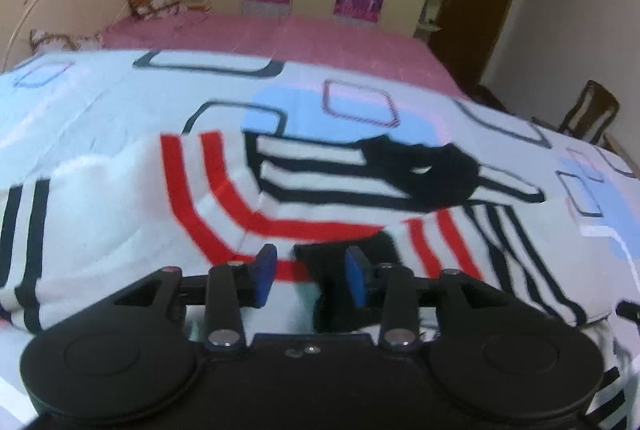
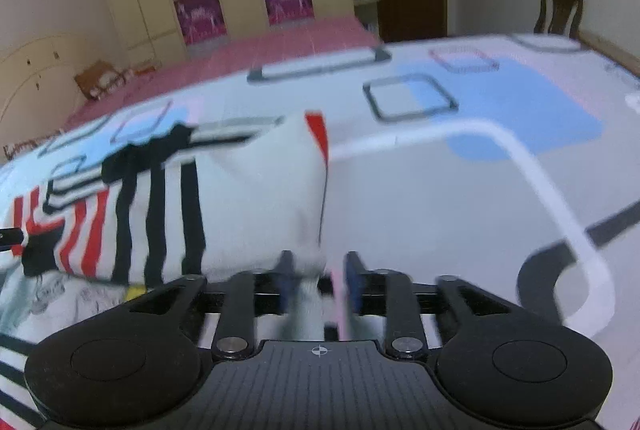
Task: Fold small clothes
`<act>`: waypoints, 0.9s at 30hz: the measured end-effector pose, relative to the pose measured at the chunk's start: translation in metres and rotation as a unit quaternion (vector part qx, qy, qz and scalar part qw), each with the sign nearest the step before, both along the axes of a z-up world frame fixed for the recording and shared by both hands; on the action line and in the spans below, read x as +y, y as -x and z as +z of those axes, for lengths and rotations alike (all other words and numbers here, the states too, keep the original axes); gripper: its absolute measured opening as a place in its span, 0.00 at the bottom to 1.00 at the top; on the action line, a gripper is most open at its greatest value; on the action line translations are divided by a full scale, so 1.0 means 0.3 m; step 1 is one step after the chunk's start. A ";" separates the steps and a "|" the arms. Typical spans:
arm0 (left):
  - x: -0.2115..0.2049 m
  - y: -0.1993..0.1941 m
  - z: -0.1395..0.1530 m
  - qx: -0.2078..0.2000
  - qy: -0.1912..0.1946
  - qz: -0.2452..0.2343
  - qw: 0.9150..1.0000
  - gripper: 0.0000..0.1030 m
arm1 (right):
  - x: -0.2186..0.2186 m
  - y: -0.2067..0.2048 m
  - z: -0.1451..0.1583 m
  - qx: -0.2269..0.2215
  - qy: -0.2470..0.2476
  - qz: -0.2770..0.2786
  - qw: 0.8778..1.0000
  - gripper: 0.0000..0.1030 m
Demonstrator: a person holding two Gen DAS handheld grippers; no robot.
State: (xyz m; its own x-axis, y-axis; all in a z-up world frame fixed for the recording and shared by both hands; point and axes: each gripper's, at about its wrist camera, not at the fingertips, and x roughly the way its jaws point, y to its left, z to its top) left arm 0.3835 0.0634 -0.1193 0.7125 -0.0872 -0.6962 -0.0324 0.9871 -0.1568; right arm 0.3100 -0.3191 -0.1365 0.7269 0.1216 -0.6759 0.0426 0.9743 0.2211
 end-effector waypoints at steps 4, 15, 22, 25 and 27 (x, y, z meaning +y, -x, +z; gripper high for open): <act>-0.075 -0.034 -0.012 0.002 0.005 -0.040 0.999 0.35 | -0.020 -0.103 0.002 -0.003 -0.014 -0.003 1.000 0.48; -0.127 -0.068 -0.126 0.035 -0.020 -0.062 0.997 0.36 | -0.022 -0.481 -0.102 0.026 -0.025 0.005 0.999 0.48; -0.127 -0.067 -0.128 0.032 -0.024 -0.064 0.997 0.38 | -0.013 -0.549 -0.131 0.023 -0.021 0.012 0.999 0.17; -0.124 -0.070 -0.129 0.034 -0.022 -0.064 0.997 0.38 | -0.055 -0.543 -0.153 0.017 -0.020 -0.006 1.000 0.17; -0.125 -0.071 -0.129 0.036 -0.023 -0.063 0.997 0.38 | -0.048 -0.540 -0.142 0.018 -0.014 -0.012 1.000 0.17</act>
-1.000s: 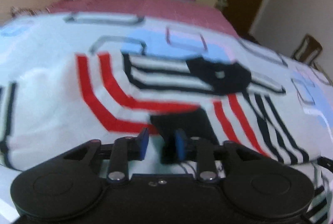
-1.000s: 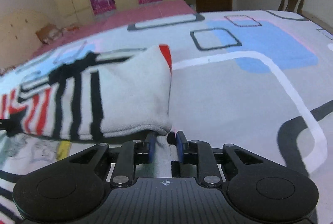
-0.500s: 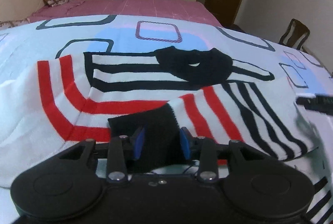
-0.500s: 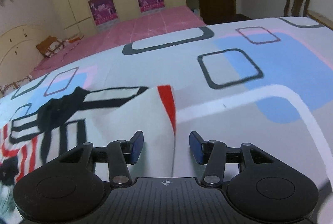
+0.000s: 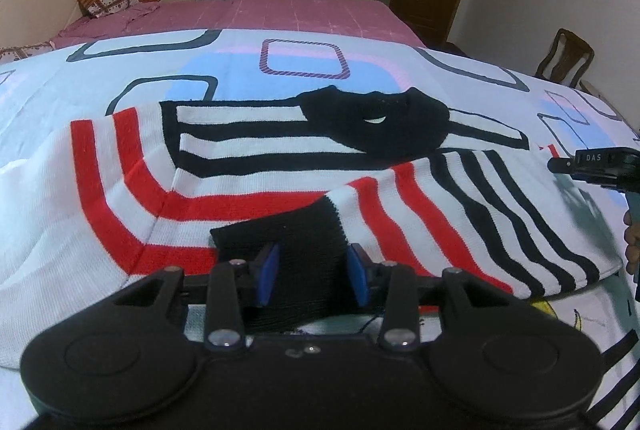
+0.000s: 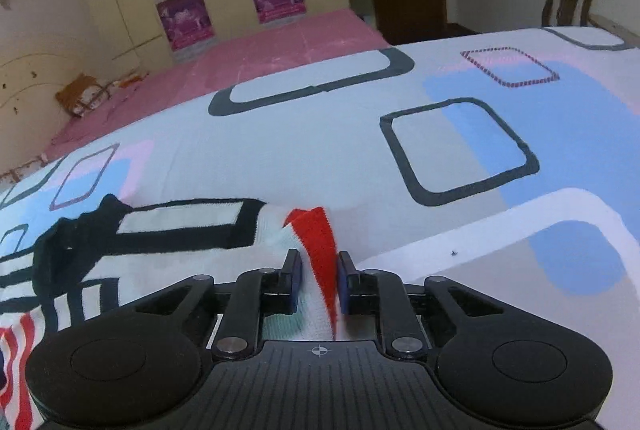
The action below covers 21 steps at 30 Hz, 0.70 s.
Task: Fold small clothes
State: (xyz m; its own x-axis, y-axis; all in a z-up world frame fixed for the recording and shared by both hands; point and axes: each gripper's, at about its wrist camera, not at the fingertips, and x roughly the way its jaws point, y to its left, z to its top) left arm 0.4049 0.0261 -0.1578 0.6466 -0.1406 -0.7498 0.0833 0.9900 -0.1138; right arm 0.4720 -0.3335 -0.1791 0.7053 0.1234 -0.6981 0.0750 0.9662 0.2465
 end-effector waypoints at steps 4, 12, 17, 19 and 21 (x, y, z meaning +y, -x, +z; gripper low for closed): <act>-0.004 -0.001 0.009 0.002 -0.003 0.005 1.000 0.37 | 0.066 0.052 0.064 -0.026 0.035 0.009 0.999 0.18; -0.017 -0.004 0.009 0.007 -0.012 0.014 1.000 0.37 | 0.345 0.157 0.119 -0.048 0.039 0.143 0.988 0.18; -0.019 -0.003 0.009 0.008 -0.015 0.015 1.000 0.38 | 0.484 0.195 0.045 -0.033 0.076 0.172 0.982 0.18; -0.024 -0.002 0.009 0.008 -0.019 0.013 1.000 0.38 | 0.504 0.202 0.042 -0.037 0.094 0.175 0.979 0.19; -0.027 -0.002 0.010 0.008 -0.022 0.013 1.000 0.38 | 0.524 0.203 0.042 -0.035 0.116 0.177 0.977 0.32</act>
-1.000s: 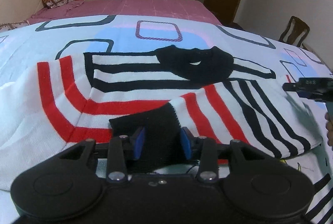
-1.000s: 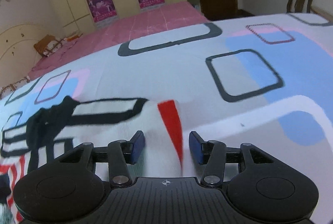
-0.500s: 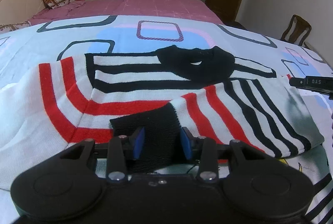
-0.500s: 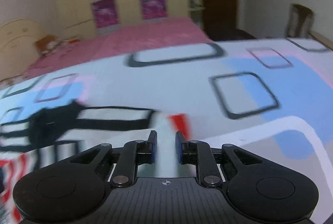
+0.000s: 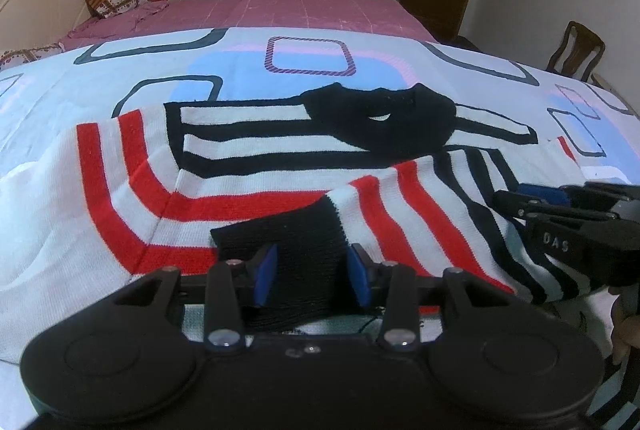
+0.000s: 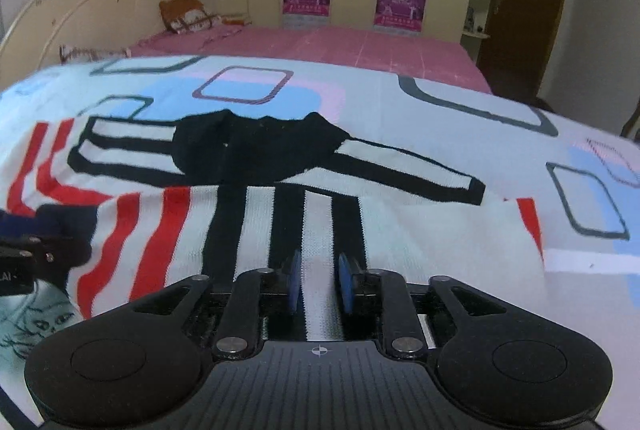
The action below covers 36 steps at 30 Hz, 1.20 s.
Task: Fold small clothes
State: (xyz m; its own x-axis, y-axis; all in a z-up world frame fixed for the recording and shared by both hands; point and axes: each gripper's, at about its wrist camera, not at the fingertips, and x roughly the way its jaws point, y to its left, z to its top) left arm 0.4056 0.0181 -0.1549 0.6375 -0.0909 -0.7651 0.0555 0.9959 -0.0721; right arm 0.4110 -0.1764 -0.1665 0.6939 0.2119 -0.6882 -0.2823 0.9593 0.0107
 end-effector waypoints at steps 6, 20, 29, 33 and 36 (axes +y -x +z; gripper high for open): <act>-0.004 0.001 0.001 0.000 -0.004 -0.001 1.000 0.38 | -0.014 -0.014 -0.030 0.006 0.040 -0.040 0.998 1.00; 0.007 0.004 0.009 0.005 -0.007 -0.009 1.000 0.48 | -0.061 0.052 0.063 -0.025 -0.027 -0.060 0.997 1.00; 0.091 0.048 0.060 0.001 -0.004 0.014 1.000 0.52 | 0.094 0.107 0.047 0.015 -0.069 0.003 0.998 0.54; 0.203 0.095 0.095 0.000 0.001 0.044 0.999 0.54 | 0.155 0.126 0.063 0.004 -0.070 0.012 0.997 0.53; 0.310 0.146 0.117 0.000 0.006 0.074 0.997 0.57 | 0.193 0.114 0.052 0.025 -0.075 0.019 0.997 0.54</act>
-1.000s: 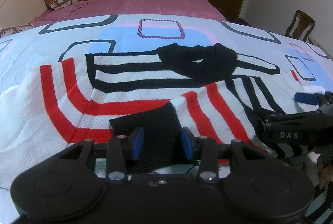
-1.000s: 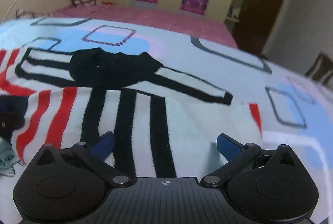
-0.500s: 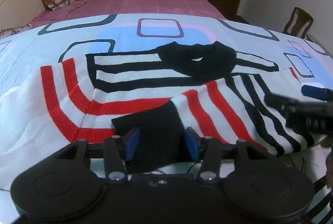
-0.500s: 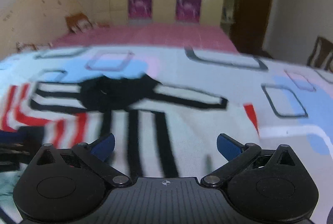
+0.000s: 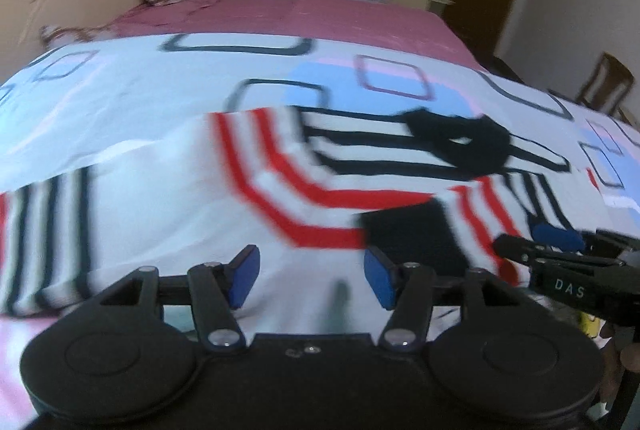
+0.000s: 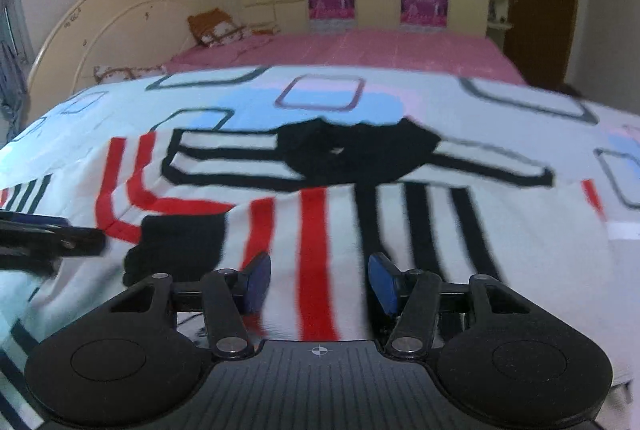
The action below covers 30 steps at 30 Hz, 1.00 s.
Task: Fold small clothes
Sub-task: 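Grasp the black cuff of the other sleeve with the left gripper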
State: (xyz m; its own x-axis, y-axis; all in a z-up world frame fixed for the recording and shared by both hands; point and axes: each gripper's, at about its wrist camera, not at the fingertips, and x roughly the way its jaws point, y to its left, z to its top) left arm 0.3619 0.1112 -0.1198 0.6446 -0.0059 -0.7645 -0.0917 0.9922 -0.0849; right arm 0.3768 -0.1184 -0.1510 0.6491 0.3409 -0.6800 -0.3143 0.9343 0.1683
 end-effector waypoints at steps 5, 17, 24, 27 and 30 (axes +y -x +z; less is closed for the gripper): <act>0.200 0.107 0.022 0.004 0.002 0.064 0.998 0.62 | 0.055 0.002 -0.011 0.006 0.043 0.009 0.999 0.54; 0.651 0.320 0.000 0.007 0.085 0.261 0.962 0.63 | 0.162 0.027 0.018 0.011 0.003 0.017 1.000 0.54; 0.784 0.318 -0.058 -0.029 0.123 0.319 0.939 0.56 | 0.187 0.022 0.008 0.012 0.017 0.019 1.000 0.54; 0.821 0.312 -0.072 -0.049 0.132 0.331 0.933 0.42 | 0.175 0.019 0.002 0.016 0.016 0.012 1.000 0.54; 0.847 0.309 -0.090 -0.062 0.138 0.351 0.924 0.13 | 0.161 0.030 0.026 -0.008 0.008 -0.003 1.000 0.54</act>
